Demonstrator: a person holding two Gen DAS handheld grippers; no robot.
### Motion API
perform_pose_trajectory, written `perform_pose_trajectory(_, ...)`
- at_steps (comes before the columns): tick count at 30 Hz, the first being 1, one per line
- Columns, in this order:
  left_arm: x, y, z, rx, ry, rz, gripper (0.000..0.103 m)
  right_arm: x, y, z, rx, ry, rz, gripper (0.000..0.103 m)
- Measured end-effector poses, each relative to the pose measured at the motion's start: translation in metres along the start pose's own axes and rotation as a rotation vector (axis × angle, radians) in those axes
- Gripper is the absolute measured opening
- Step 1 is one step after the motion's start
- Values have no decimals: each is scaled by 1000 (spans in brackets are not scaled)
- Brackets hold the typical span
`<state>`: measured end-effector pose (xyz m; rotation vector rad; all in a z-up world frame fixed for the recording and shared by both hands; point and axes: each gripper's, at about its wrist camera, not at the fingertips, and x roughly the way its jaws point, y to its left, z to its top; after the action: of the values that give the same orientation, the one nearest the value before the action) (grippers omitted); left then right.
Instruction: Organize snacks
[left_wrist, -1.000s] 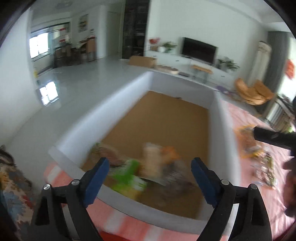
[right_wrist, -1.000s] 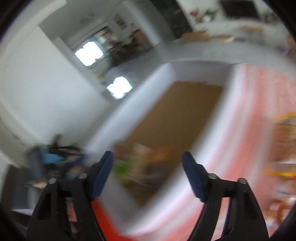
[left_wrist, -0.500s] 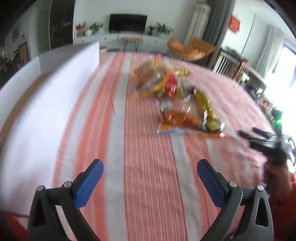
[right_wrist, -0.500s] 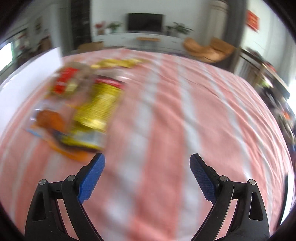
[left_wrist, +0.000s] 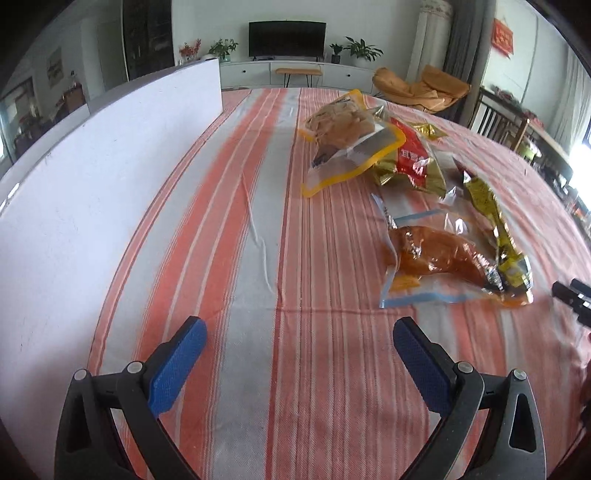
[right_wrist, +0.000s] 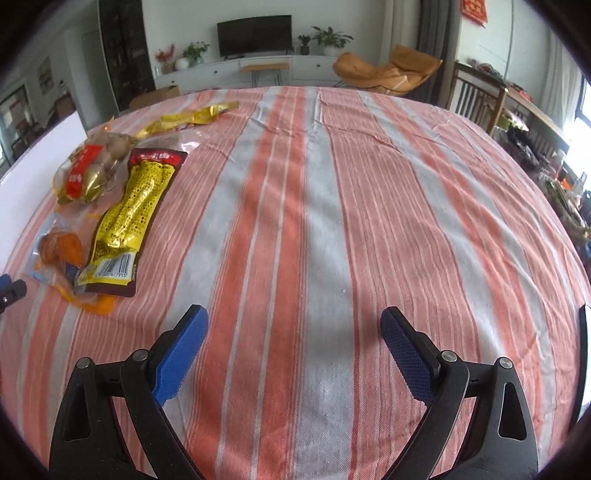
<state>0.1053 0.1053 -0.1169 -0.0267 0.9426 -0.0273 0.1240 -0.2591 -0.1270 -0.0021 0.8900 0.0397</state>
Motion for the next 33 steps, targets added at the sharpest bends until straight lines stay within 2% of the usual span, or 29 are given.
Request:
perform_pose_trajectory(8, 5, -6, 4, 30, 15, 15, 103, 5, 0, -1, 8, 27, -16, 103)
perform_pose_trajectory(33, 6, -7, 6, 29, 16, 16, 103, 3, -2, -2, 8, 28, -17, 103)
